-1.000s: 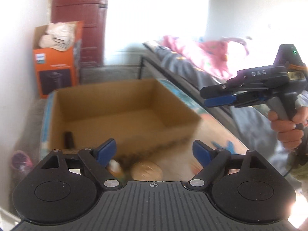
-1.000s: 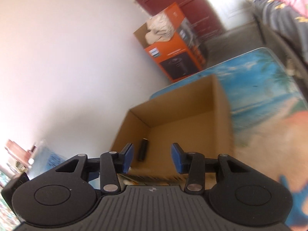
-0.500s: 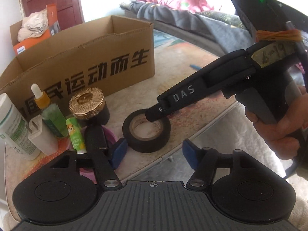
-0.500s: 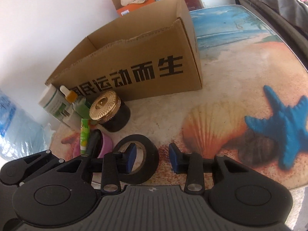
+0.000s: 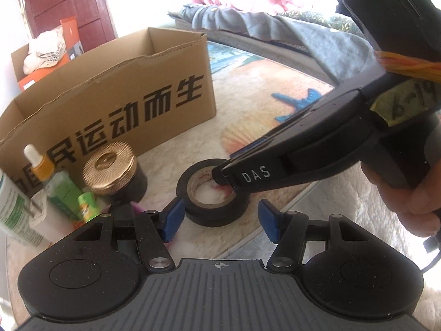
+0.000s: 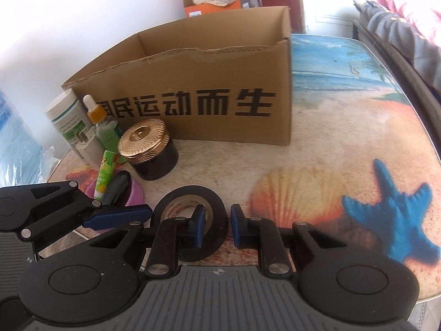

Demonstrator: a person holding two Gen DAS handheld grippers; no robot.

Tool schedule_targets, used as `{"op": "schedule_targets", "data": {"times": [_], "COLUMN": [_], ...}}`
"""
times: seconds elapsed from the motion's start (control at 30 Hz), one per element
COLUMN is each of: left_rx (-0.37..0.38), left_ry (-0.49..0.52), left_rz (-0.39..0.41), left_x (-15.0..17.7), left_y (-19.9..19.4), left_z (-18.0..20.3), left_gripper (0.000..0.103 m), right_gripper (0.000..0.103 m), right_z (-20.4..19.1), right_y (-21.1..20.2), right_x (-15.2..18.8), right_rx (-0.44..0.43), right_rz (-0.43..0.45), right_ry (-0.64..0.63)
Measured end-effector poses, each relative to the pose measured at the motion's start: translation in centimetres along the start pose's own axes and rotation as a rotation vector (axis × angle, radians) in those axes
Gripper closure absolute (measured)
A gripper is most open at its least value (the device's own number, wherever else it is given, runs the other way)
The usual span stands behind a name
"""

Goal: Organize rigid objects
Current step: 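Grasp the tape roll rim with the right gripper and lift it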

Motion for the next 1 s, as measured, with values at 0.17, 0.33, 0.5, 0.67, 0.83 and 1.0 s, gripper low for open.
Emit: {"op": "schedule_targets", "data": {"times": [0.17,0.33,0.5,0.67,0.83,1.0], "left_rx": [0.007,0.014,0.022,0.013,-0.007,-0.063], "left_ry": [0.03,0.034,0.018,0.042,0.051,0.052], "left_rz": [0.003,-0.01,-0.004,0.022,0.077,0.193], "left_x": [-0.6,-0.8,-1.0,-1.4,-2.7,-5.9], "left_y": [1.4,2.7,3.0,2.7,1.1,-2.3], "left_z": [0.8,1.3,1.2,1.5,1.1,-0.9], "left_gripper": [0.036,0.035,0.037,0.038,0.038,0.038], "right_gripper": [0.083,0.083,0.083,0.082,0.082,0.082], "right_z": [1.7,2.1,2.2,2.1,1.0,-2.0], "right_y": [-0.7,-1.0,-1.1,-1.2,-2.4,-4.8], "right_x": [0.0,0.1,0.0,-0.1,-1.7,-5.9], "right_rx": [0.03,0.022,0.008,-0.001,0.001,-0.021], "right_rz": [0.011,0.022,0.031,0.033,0.067,0.167], "right_ry": [0.037,0.051,0.046,0.061,0.051,-0.026]}}
Point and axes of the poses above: each gripper's, at about its wrist camera, not at the fingertips, and y roughly the way its jaws point, z to its right, x to its underside, the point moved 10 cm from there along y, roughly the way its jaws point, and after that the axes turned 14 degrees about z, right-handed, at the moved point
